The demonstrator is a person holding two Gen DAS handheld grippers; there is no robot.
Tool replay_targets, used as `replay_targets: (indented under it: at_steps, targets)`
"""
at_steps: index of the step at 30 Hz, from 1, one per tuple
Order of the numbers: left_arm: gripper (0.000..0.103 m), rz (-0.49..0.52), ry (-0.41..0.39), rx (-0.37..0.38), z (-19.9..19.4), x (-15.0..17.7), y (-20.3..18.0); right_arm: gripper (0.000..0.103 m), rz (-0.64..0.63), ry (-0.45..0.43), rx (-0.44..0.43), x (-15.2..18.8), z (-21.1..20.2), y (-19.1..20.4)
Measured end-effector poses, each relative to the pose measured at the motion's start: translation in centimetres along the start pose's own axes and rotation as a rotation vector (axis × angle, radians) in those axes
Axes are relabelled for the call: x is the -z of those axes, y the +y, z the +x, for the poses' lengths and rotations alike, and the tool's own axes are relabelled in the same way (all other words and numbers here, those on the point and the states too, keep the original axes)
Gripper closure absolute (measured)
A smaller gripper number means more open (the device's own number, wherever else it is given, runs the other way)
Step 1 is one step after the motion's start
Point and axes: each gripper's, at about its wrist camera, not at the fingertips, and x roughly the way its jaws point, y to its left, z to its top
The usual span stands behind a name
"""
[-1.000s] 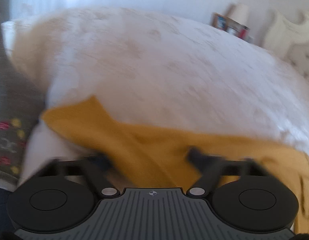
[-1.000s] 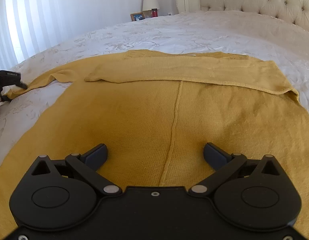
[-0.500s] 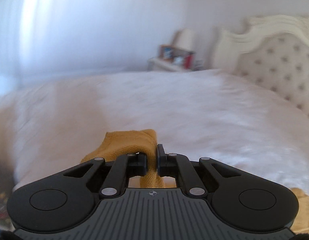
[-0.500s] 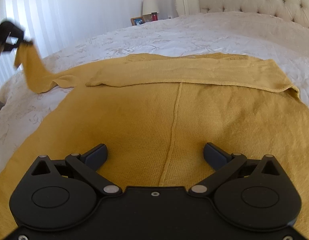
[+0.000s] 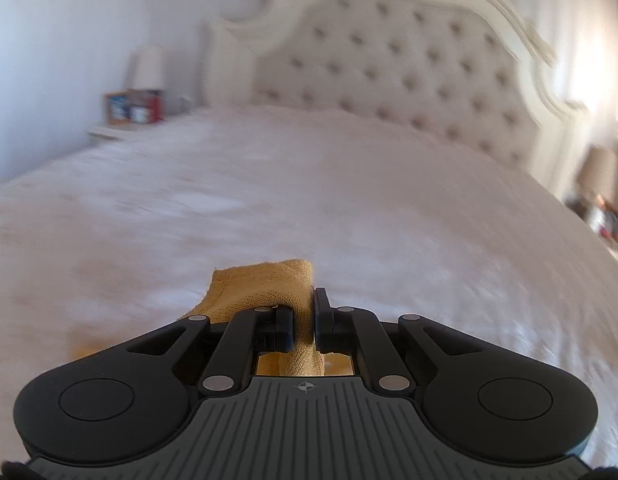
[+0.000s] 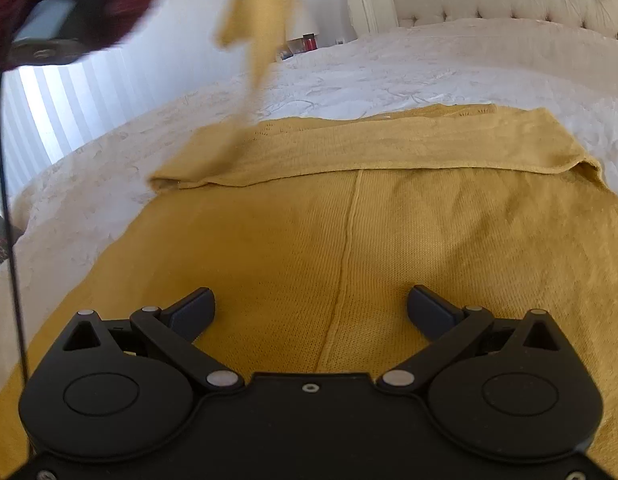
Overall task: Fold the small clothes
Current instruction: 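Grasp the other sleeve cuff with the left gripper and lift it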
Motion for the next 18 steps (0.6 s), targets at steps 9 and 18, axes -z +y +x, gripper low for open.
replay_targets:
  at_steps: [9,18]
  targets:
    - [0.051,0.195,0.172,0.111,6.9,5.8,-7.8,0.0,0.021,-0.013,-0.018,0.1,-0.2,-0.3]
    - [0.026,0.272,0.16,0.144,4.2,4.9,-7.5,0.0,0.025,-0.014,-0.021,0.1,-0.5,-0.6]
